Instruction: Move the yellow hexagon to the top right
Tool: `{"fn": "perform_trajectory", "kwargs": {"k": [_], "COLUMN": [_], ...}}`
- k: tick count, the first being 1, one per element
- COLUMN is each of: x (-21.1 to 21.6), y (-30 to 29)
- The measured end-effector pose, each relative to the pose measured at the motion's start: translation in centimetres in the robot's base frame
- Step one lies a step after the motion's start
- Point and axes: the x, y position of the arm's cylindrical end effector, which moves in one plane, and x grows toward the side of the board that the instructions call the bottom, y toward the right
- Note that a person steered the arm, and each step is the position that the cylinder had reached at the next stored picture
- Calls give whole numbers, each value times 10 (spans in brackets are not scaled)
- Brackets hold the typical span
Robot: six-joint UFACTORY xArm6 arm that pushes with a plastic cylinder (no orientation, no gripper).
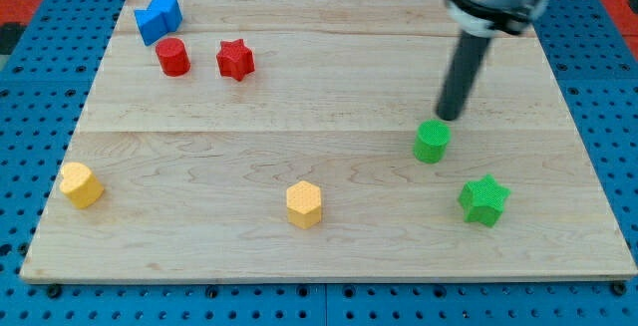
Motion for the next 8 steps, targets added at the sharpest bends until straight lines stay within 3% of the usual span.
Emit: {"fn": "perform_trajectory", "kwargs": {"k": [1,2,4,5,6,8], "x": [61,67,91,147,159,15], "y": [8,-27,-242,-180,-114,-141]}}
